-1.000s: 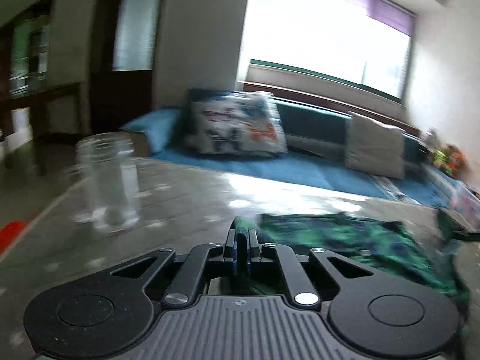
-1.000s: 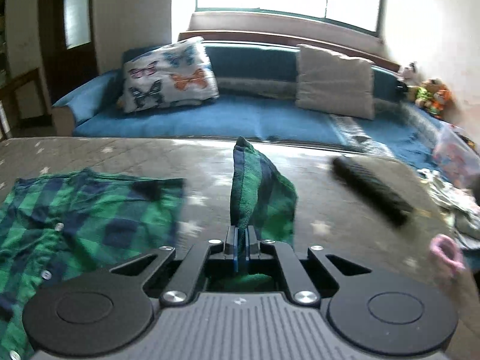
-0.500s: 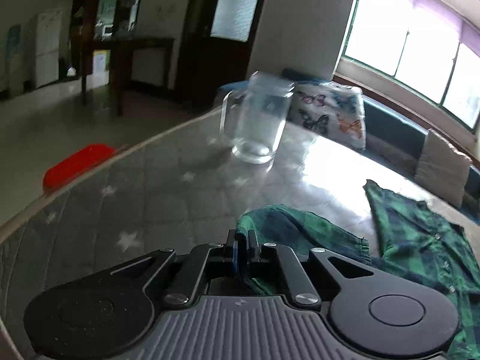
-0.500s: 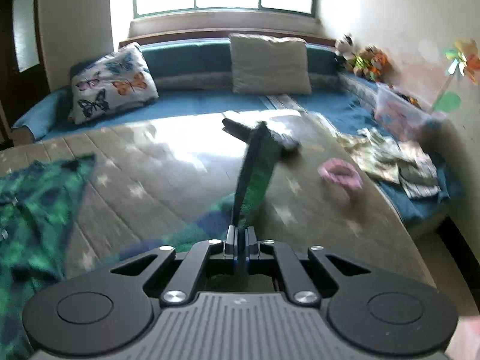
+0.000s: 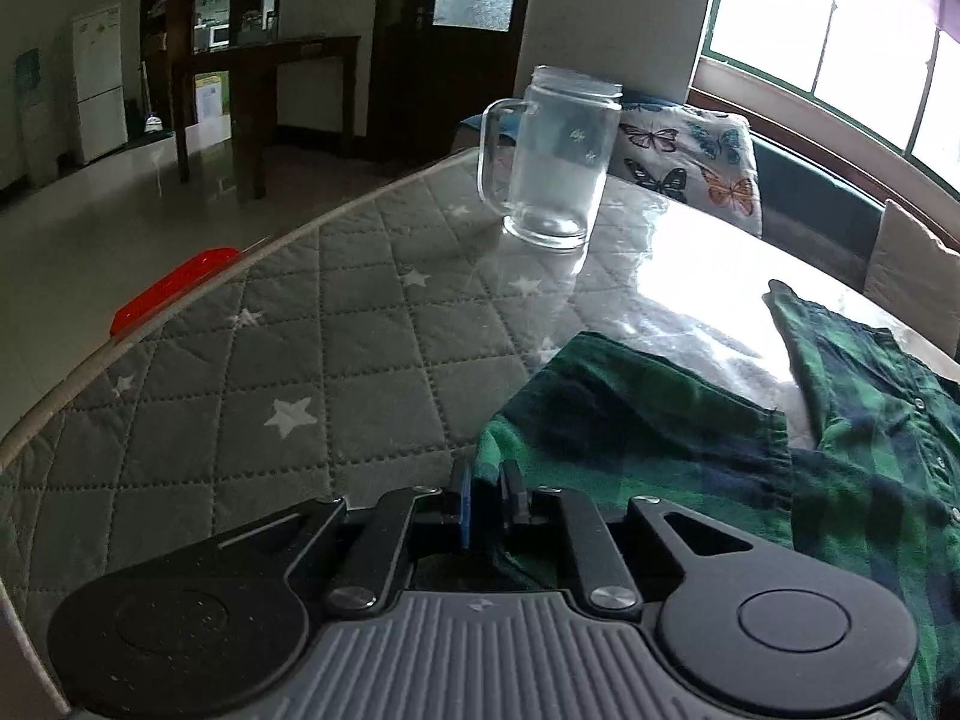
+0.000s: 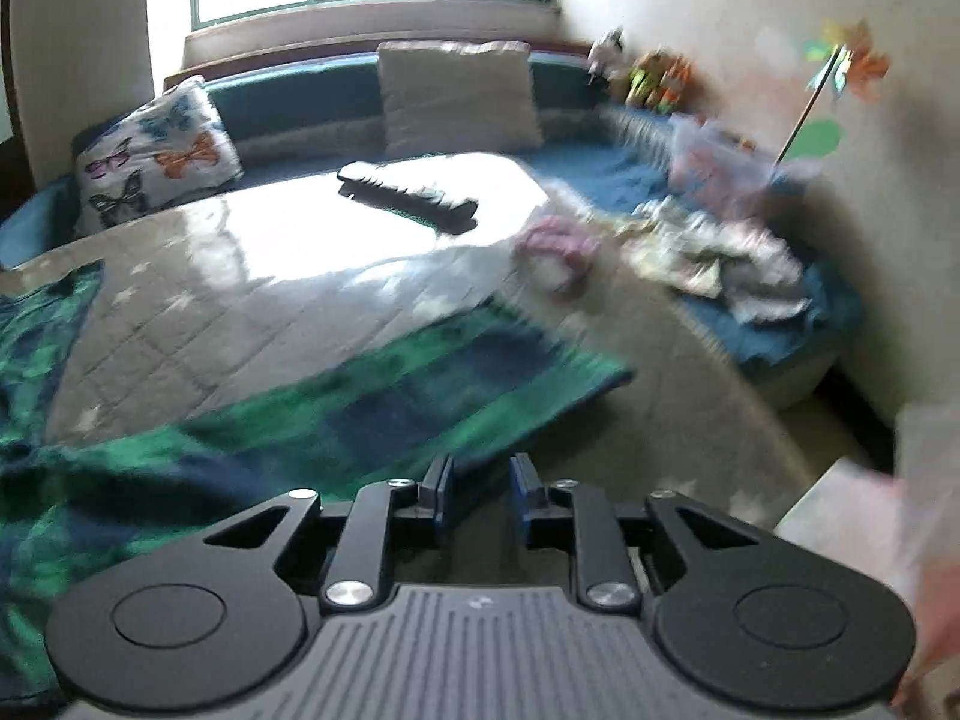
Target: Fold clothes
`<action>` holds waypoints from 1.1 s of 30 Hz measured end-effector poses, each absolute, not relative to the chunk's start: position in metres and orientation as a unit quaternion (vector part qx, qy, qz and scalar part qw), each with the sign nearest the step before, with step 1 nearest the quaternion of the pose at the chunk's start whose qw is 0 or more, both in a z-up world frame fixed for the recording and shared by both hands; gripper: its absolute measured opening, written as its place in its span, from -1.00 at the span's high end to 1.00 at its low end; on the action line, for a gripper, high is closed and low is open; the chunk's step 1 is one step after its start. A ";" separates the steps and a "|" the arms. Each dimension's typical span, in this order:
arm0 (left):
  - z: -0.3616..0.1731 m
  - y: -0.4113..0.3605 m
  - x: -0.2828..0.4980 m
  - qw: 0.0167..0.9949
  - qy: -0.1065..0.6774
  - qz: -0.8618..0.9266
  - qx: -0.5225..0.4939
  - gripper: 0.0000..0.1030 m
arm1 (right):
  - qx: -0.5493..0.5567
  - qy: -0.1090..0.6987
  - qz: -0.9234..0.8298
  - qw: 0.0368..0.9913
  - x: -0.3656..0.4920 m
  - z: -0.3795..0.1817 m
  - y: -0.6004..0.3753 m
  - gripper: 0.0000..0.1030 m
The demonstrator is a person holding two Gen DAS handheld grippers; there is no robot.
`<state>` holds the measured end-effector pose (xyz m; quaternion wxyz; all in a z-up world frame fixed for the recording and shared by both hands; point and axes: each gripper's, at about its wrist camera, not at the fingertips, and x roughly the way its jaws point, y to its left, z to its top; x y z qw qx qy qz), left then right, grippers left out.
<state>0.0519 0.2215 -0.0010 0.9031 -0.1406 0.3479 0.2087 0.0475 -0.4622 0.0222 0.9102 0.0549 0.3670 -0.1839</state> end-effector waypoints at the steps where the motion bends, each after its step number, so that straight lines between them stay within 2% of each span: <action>1: -0.001 0.222 0.051 0.902 0.349 0.213 -0.137 0.61 | 0.053 0.362 -0.186 0.912 0.049 0.024 -0.464 0.59; 3: 0.000 0.222 0.049 0.901 0.348 0.224 -0.127 0.24 | 0.050 0.353 -0.189 0.915 0.052 0.027 -0.466 0.45; 4: 0.001 0.222 0.047 0.902 0.345 0.228 -0.122 0.15 | 0.049 0.350 -0.189 0.916 0.054 0.028 -0.466 0.34; 7: 0.007 0.220 0.040 0.907 0.336 0.230 -0.105 0.01 | 0.045 0.351 -0.179 0.918 0.060 0.027 -0.463 0.26; 9: 0.011 0.215 0.034 0.914 0.329 0.220 -0.087 -0.15 | 0.043 0.359 -0.164 0.918 0.065 0.023 -0.457 0.13; 17: 0.018 0.161 0.024 0.945 0.312 0.101 -0.001 -0.37 | 0.035 0.382 -0.132 0.914 0.074 0.003 -0.432 -0.23; 25: 0.000 0.110 0.042 0.941 0.334 0.014 0.060 -0.37 | 0.059 0.372 -0.134 0.917 0.071 -0.004 -0.435 -0.66; 26: -0.004 0.109 0.044 0.938 0.339 0.013 0.063 -0.36 | 0.057 0.370 -0.131 0.918 0.071 -0.005 -0.434 -0.72; 28: -0.011 0.111 0.049 0.935 0.350 0.015 0.059 -0.15 | 0.054 0.365 -0.126 0.921 0.070 -0.007 -0.432 -0.76; 30: -0.012 0.119 0.051 0.935 0.353 0.014 0.040 0.29 | 0.056 0.363 -0.123 0.922 0.070 -0.008 -0.431 -0.83; 32: -0.012 0.127 0.053 0.935 0.355 0.013 0.021 0.65 | 0.055 0.362 -0.120 0.923 0.070 -0.009 -0.430 -0.89; 33: -0.010 0.132 0.054 0.936 0.351 0.017 0.016 0.70 | 0.055 0.362 -0.120 0.923 0.070 -0.009 -0.430 -0.90</action>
